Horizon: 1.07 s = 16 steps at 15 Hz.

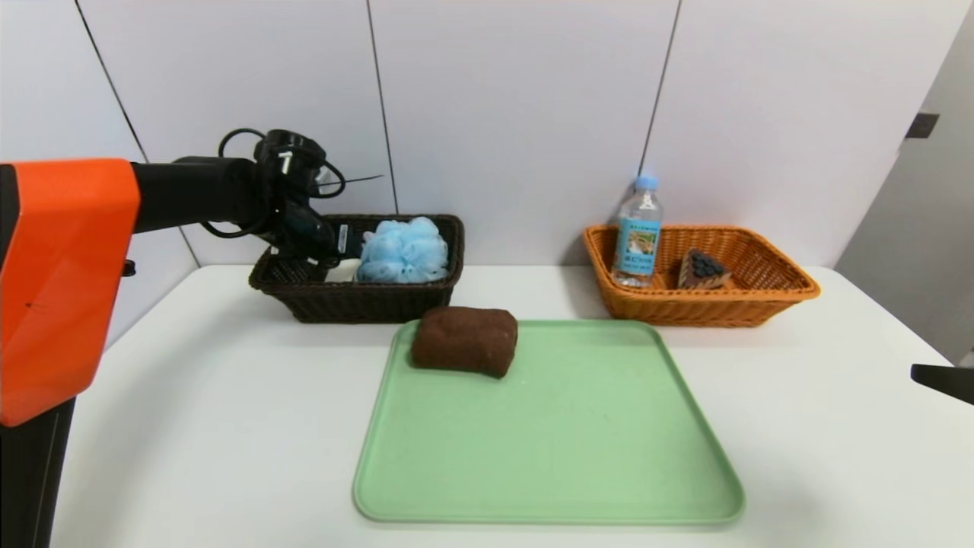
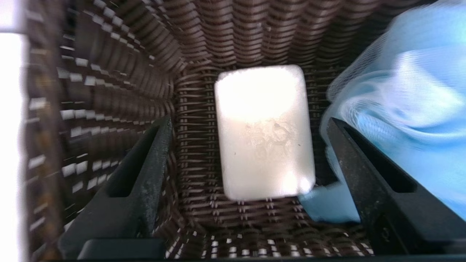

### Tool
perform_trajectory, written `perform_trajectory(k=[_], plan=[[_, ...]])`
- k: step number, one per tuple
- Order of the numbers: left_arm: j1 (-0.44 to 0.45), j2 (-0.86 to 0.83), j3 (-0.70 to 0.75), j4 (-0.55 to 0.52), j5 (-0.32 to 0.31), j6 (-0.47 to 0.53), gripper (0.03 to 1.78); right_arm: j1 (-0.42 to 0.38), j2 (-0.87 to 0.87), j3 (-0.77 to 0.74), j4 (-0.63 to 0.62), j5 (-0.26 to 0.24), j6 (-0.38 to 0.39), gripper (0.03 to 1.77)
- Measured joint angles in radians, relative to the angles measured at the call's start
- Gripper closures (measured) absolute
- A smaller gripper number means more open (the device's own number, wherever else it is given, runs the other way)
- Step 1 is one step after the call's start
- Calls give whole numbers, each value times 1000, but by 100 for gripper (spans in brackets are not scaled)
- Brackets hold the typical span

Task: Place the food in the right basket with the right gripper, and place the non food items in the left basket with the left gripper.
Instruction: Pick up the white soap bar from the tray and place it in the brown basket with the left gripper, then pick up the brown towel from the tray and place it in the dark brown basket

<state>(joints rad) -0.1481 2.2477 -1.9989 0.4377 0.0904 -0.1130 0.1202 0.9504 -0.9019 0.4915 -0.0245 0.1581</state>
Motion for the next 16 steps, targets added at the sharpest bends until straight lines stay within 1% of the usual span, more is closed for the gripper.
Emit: perform_trajectory(k=[4,6,7,8,10,12,14,15,16], plan=[[-24,-139,1,29,-4,13,22,0,-2,1,-1,3,1,9],[-47,-233,1,64,-23,40,19,0,-2,4,-1,5,0,9],[-63,-278,1,86,-44,55,18,0,-2,4,-1,7,0,9],[-86,-324,1,106,-81,67,17,0,-2,5,-1,8,0,9],[-162,-395,1,146,-165,66,16,0,-4,13,-1,10,3,9],[-266,-441,1,146,-189,14,15,0,-11,32,-9,11,9,9],[-386,-463,1,117,-187,-106,14,0,-18,39,-10,13,39,9],[-450,-465,0,88,-171,-185,14,0,-20,42,-10,13,53,9],[-506,-461,0,49,-134,-256,14,0,-22,45,-10,15,61,9]])
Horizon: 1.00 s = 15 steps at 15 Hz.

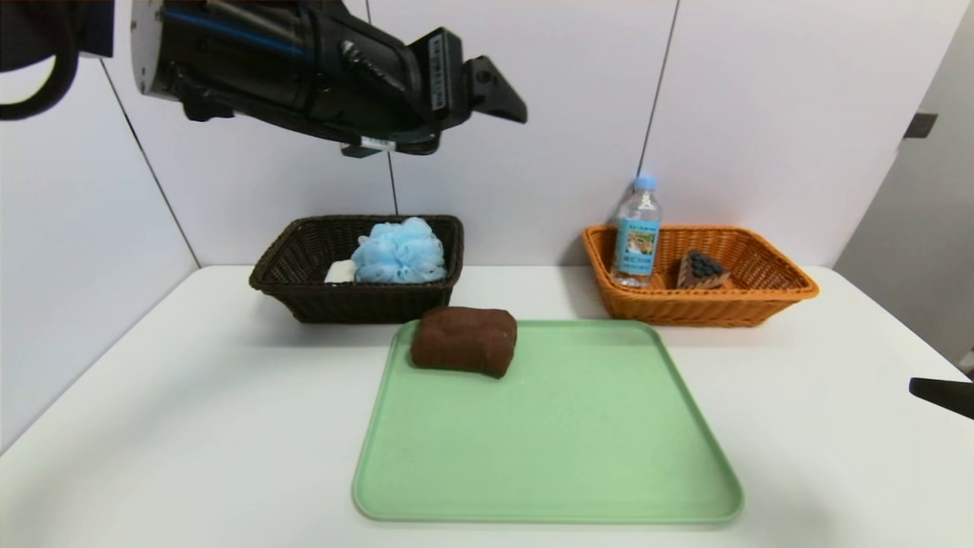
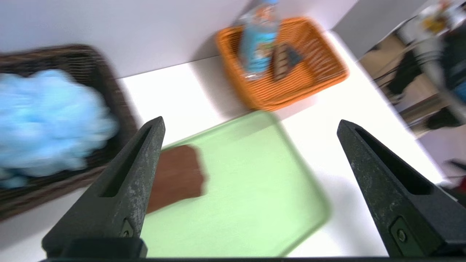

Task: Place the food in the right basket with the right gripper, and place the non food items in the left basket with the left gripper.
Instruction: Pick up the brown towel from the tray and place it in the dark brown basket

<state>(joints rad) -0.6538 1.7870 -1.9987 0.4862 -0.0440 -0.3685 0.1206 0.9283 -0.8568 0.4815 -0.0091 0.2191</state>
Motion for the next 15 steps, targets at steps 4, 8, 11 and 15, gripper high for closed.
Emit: perform_trajectory(k=[4,8,11,15], plan=[[-164,70,0,-120,324,-141,13,0,-10,22,-20,33,30,9],[-237,124,0,-23,406,-313,12,0,-25,55,-56,51,39,9],[-266,157,0,86,405,-486,12,0,-34,66,-58,59,42,9],[-274,186,-1,114,363,-632,12,0,-42,94,-59,70,43,9]])
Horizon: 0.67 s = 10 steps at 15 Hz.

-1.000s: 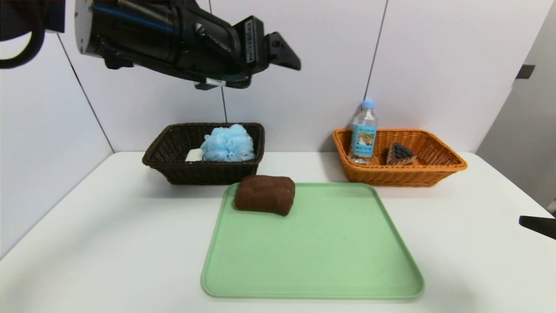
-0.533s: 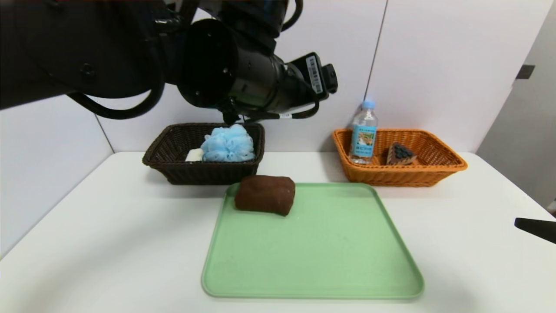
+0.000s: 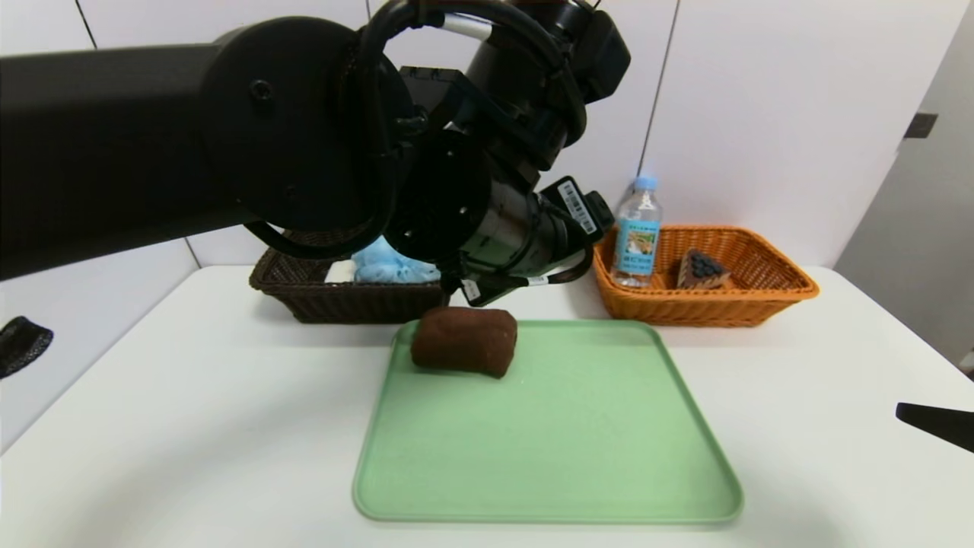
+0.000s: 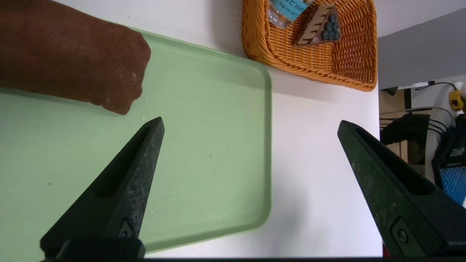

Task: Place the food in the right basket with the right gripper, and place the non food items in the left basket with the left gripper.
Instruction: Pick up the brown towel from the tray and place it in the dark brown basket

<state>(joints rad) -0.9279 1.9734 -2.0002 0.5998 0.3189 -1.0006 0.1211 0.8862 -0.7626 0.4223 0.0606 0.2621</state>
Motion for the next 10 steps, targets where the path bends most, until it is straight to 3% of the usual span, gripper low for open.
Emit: perform_trajectory(k=[7,10], plan=[[28,26,-1,-3,-61,-114,12,0,-1,6,0,8,12,9],[78,34,-1,29,-189,-229,12,0,3,4,0,8,17,9]])
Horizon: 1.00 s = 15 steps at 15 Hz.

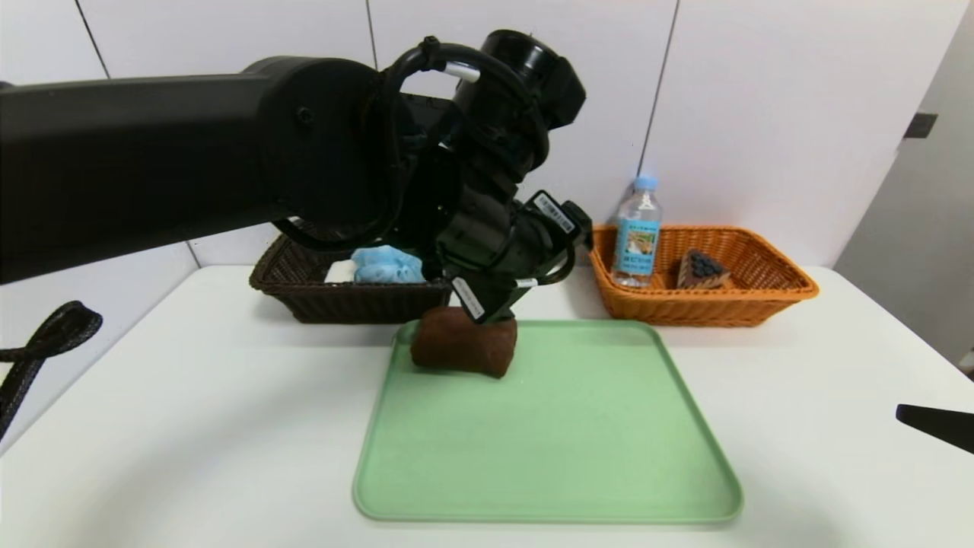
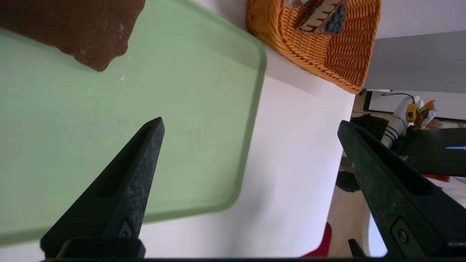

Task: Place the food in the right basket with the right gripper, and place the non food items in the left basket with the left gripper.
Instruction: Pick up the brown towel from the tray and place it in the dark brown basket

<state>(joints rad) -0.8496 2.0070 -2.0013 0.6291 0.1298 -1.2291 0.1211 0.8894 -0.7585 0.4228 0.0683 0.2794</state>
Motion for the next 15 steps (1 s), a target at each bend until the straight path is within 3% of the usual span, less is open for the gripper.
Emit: perform_trajectory(k=[2,3,6,15], plan=[[37,1,0,66,-100,-37,12,0,5,-6,-1,0,17,9],[50,7,0,102,-118,-50,12,0,11,-12,-1,-1,26,9],[89,39,0,169,-123,-105,12,0,41,-68,-2,-2,83,9],[166,112,0,169,-123,-142,12,5,108,-129,-3,-1,78,9]])
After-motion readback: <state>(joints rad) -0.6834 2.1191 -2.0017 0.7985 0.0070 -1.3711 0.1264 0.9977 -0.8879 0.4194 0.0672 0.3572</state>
